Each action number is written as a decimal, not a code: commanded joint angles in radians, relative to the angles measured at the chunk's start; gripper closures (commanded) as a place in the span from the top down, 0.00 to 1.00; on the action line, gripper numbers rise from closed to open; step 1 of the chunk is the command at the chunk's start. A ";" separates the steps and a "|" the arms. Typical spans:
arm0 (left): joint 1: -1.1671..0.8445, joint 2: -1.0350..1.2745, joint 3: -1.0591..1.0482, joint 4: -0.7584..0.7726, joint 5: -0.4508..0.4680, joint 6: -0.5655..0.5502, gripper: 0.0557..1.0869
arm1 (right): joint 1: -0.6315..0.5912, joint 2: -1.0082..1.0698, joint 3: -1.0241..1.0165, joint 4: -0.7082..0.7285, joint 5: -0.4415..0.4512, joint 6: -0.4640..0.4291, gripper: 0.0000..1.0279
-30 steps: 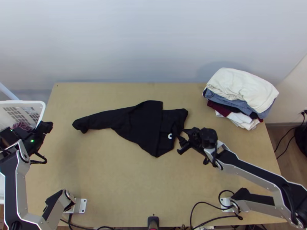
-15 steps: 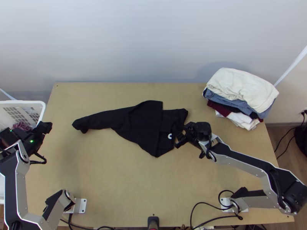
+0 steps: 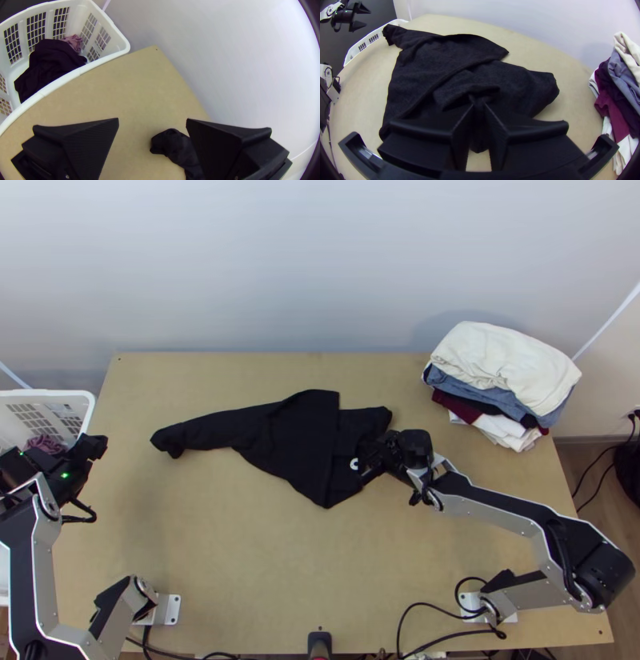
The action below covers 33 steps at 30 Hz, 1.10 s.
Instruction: Fold the t-shirt
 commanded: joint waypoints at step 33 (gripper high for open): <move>-0.993 0.983 1.260 -0.550 -0.137 0.417 0.90 | 0.009 -0.025 0.006 0.009 -0.005 0.090 0.03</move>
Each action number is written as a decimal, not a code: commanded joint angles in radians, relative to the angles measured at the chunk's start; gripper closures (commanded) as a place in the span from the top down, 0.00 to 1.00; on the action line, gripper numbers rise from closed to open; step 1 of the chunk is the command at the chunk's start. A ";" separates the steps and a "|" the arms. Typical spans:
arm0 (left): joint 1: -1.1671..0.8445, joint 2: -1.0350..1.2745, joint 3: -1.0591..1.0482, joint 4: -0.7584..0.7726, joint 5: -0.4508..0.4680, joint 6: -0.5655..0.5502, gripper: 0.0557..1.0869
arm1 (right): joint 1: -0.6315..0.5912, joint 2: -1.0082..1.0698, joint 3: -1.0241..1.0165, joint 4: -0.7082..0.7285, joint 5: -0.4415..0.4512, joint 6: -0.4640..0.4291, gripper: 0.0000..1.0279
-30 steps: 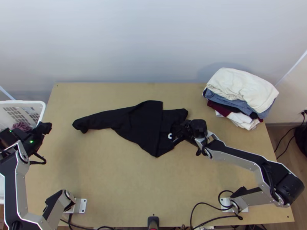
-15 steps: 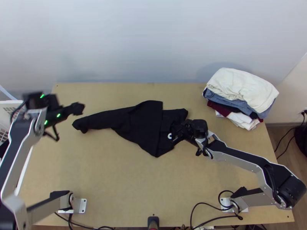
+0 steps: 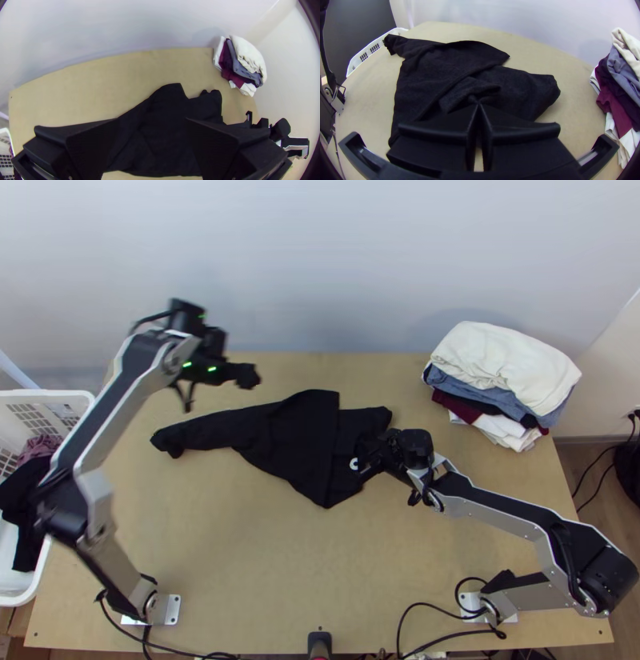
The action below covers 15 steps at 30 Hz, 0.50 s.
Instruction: Fold the t-shirt
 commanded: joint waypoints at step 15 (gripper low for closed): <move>-0.163 0.402 0.331 0.006 0.001 0.043 0.90 | 0.043 -0.032 -0.023 0.007 -0.007 0.088 0.03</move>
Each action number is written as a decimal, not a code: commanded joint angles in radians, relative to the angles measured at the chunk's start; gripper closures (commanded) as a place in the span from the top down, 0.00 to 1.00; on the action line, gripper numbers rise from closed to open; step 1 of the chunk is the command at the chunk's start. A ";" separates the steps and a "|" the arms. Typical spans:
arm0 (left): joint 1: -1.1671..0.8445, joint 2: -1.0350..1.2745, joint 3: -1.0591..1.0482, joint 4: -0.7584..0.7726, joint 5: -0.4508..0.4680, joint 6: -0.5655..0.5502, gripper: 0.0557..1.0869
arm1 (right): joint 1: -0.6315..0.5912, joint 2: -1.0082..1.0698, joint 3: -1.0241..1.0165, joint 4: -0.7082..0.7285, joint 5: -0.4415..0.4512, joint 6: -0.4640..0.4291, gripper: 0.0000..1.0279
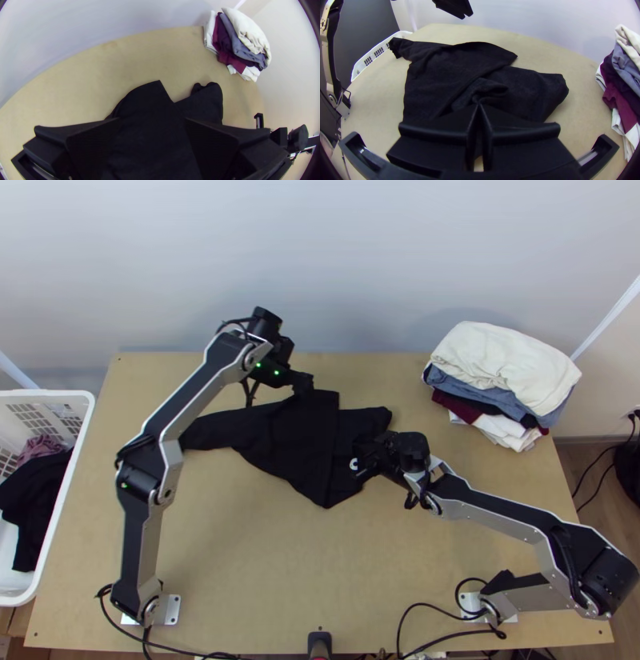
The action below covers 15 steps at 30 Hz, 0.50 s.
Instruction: Fold the t-shirt
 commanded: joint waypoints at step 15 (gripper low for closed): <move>-0.018 0.176 0.049 0.126 -0.120 0.125 0.90 | 0.005 -0.017 -0.046 0.013 -0.007 0.054 0.03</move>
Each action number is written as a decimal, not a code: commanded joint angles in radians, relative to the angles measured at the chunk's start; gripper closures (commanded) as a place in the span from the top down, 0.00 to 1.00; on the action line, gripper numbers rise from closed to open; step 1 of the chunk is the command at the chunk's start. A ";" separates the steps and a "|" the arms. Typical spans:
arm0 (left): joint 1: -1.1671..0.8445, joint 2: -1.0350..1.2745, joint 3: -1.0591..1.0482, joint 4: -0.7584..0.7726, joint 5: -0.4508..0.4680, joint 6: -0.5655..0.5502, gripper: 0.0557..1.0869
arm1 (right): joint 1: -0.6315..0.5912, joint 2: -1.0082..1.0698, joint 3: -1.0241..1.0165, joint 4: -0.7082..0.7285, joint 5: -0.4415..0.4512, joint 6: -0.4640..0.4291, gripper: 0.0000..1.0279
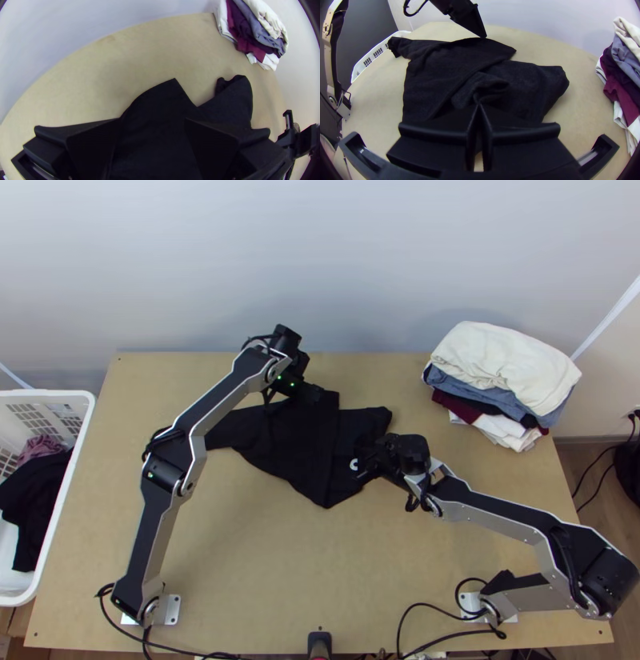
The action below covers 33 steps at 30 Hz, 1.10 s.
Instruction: Fold the t-shirt
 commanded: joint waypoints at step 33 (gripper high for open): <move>0.207 -0.322 -0.060 0.065 -0.030 -0.213 0.03 | -0.067 -0.119 -0.039 0.000 -0.005 0.058 0.03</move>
